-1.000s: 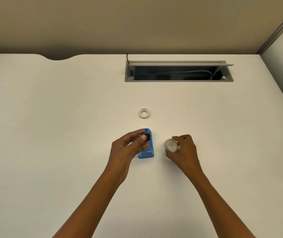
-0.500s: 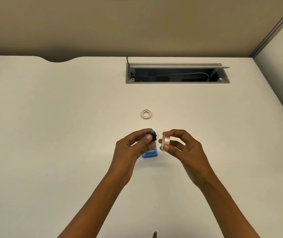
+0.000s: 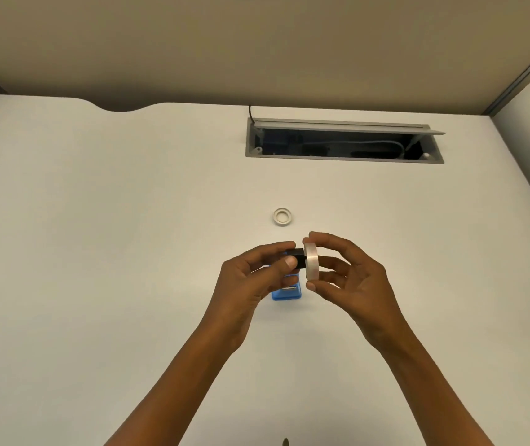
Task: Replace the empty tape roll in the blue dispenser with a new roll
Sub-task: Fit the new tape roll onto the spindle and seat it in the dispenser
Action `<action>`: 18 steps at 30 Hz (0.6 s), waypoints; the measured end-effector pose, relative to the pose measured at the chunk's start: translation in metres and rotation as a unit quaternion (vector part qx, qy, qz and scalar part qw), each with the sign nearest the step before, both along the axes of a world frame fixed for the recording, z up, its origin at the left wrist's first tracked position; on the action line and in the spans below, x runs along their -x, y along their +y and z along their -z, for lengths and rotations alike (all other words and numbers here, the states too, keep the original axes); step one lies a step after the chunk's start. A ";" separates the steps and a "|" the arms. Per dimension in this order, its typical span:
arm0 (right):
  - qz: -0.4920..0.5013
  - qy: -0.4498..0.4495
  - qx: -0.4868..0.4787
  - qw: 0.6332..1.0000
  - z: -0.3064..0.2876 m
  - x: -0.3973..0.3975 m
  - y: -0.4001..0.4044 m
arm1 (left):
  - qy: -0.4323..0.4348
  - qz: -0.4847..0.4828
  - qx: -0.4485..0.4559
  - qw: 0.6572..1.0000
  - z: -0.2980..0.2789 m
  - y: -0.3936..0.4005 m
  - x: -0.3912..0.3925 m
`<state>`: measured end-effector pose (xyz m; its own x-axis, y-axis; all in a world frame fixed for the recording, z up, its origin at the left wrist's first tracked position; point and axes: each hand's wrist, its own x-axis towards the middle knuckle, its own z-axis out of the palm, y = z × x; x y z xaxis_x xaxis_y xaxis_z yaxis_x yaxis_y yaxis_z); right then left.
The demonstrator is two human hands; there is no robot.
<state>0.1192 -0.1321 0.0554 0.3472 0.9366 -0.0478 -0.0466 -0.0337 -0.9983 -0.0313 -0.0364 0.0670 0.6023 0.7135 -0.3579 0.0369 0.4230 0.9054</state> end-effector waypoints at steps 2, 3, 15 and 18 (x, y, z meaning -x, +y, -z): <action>-0.005 0.002 -0.011 1.000 0.002 0.002 0.001 | -0.001 0.003 -0.004 1.000 0.000 -0.001 0.002; -0.007 0.008 -0.017 1.000 0.003 0.004 0.001 | -0.001 0.005 -0.006 1.000 0.000 -0.001 0.003; -0.005 0.081 -0.025 0.996 0.000 0.000 0.005 | 0.026 0.003 -0.014 1.000 0.000 0.002 -0.001; 0.006 0.068 -0.012 0.998 0.000 -0.001 0.005 | 0.037 0.005 -0.026 0.999 -0.002 0.004 -0.001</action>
<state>0.1199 -0.1266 0.0556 0.3507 0.9336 -0.0728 -0.1816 -0.0085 -0.9833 -0.0300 -0.0328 0.0688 0.5817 0.7268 -0.3652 0.1090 0.3753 0.9205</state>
